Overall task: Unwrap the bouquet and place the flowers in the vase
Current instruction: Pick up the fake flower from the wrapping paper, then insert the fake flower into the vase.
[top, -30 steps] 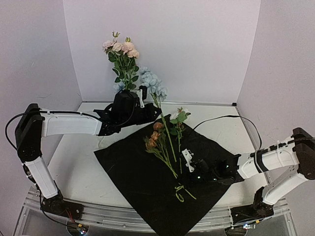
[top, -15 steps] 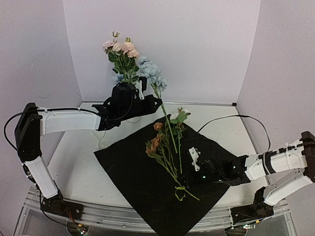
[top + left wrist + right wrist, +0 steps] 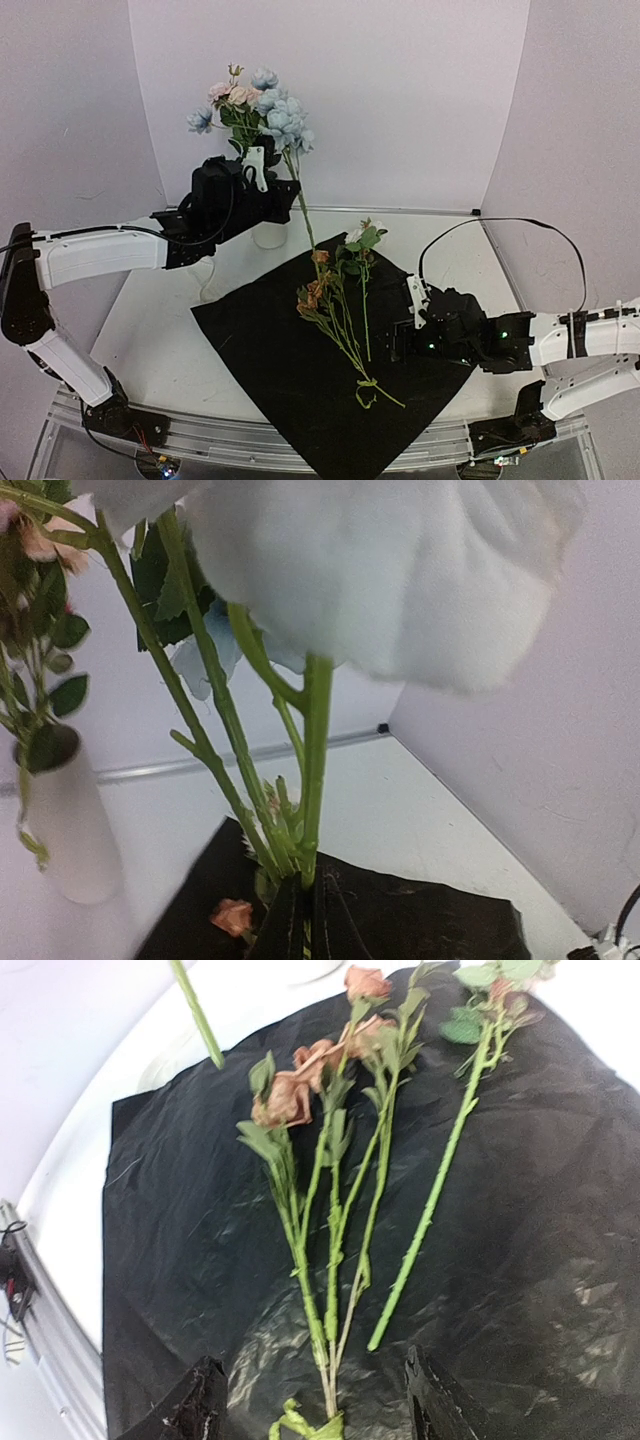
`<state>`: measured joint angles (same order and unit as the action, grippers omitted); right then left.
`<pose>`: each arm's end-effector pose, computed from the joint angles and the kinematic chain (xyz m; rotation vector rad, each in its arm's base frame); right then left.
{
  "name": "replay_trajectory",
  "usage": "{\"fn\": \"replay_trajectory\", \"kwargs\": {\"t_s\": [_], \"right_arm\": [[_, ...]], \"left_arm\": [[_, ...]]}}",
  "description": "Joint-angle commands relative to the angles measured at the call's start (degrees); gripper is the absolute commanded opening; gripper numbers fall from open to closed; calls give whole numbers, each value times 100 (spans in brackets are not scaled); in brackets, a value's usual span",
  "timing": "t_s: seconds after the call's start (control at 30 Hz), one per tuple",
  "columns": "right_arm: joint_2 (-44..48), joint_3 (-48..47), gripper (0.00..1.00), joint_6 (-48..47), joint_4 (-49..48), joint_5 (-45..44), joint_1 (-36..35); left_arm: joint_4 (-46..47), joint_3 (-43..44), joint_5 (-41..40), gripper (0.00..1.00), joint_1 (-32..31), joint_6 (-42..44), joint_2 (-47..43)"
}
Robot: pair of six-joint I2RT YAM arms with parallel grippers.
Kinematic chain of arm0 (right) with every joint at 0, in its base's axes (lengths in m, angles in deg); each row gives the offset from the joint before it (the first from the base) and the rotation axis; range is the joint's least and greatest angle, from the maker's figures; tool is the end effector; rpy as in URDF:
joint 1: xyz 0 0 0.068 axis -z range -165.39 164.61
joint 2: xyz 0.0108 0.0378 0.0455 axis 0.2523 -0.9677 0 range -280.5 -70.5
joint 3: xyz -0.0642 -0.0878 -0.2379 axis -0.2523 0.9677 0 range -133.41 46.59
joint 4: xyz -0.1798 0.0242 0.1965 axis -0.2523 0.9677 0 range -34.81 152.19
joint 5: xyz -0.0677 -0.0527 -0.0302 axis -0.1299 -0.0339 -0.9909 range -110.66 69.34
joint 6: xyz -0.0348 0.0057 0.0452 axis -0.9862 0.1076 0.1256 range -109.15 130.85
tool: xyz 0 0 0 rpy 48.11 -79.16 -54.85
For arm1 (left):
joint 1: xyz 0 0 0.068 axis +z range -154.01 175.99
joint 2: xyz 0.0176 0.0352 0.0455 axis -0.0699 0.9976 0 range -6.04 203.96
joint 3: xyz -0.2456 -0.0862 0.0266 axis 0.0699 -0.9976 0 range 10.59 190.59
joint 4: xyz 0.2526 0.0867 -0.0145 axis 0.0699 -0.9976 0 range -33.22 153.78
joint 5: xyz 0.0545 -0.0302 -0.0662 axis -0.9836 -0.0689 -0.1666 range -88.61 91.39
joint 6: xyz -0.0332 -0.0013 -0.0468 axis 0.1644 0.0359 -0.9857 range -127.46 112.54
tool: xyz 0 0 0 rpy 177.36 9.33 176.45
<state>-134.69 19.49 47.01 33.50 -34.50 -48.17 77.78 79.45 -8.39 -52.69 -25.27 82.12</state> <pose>0.1259 0.2234 0.2069 -0.2723 1.9296 0.9707 0.2578 -0.2828 0.3287 0.3265 1.6837 -0.7321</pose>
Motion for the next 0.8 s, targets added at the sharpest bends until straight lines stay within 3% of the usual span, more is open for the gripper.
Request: {"fn": "replay_trajectory", "kwargs": {"t_s": [0.0, 0.17, 0.3, 0.5, 0.77], "right_arm": [[58, -262, 62, -191, 154, -580, -26], [-87, -429, 62, -299, 157, -723, -25], [-210, -547, 62, -361, 157, -775, -31], [-269, -625, 61, -418, 157, -859, -26], [-261, -723, 61, -541, 150, -985, -24]], "left_arm": [[283, 80, -1256, 3, 8, 1273, -453], [297, 640, -2395, 0, 8, 2476, -113], [335, 1252, -2767, 0, 23, 3116, 268], [514, 2094, -2654, 0, 183, 3589, 771], [1097, 2924, -1727, 0, 590, 3863, 1334]]}}
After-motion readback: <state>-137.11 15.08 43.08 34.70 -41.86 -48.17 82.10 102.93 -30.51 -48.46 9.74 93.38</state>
